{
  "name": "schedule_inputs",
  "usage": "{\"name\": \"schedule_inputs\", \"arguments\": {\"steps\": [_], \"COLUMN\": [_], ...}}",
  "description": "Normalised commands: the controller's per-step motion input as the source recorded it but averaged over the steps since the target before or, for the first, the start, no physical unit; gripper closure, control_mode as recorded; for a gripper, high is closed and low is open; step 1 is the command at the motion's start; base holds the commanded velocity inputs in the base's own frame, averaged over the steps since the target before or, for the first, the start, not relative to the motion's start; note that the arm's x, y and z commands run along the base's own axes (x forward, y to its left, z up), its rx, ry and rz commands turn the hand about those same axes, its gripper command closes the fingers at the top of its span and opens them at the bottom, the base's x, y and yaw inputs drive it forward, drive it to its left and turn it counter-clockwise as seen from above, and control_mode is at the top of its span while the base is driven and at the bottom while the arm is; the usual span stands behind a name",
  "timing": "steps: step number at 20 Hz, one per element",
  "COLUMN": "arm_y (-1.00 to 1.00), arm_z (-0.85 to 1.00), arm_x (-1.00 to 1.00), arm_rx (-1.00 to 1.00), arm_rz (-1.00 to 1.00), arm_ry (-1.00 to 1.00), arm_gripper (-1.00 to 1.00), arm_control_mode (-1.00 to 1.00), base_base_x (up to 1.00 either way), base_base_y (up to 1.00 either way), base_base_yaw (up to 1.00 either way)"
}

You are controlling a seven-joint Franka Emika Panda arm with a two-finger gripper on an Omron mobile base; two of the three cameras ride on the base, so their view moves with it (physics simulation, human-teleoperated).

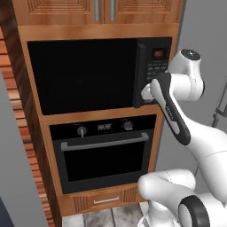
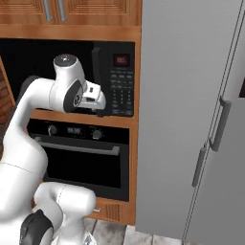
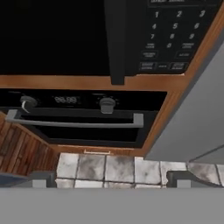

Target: Open the microwave door.

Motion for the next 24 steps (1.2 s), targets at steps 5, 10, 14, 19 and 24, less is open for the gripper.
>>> {"name": "schedule_inputs", "arguments": {"steps": [5, 10, 14, 19, 24], "arm_y": [-0.05, 0.00, 0.13, 0.15, 0.01], "arm_z": [0.30, 0.11, 0.00, 0.00, 0.00], "arm_x": [0.59, 0.73, 0.80, 0.65, 0.63], "arm_rx": [0.00, 0.00, 0.00, 0.00, 0.00], "arm_rz": [0.00, -0.02, -0.09, -0.08, 0.00], "arm_ry": [-0.20, -0.22, -0.17, -0.07, 0.00], "arm_gripper": [-1.00, -1.00, -1.00, -1.00, -1.00], "arm_control_mode": [-1.00, -1.00, -1.00, -1.00, -1.00], "base_base_x": [0.00, 0.00, 0.00, 0.00, 0.00], "base_base_y": [0.00, 0.00, 0.00, 0.00, 0.00], "base_base_yaw": [0.00, 0.00, 0.00, 0.00, 0.00]}}
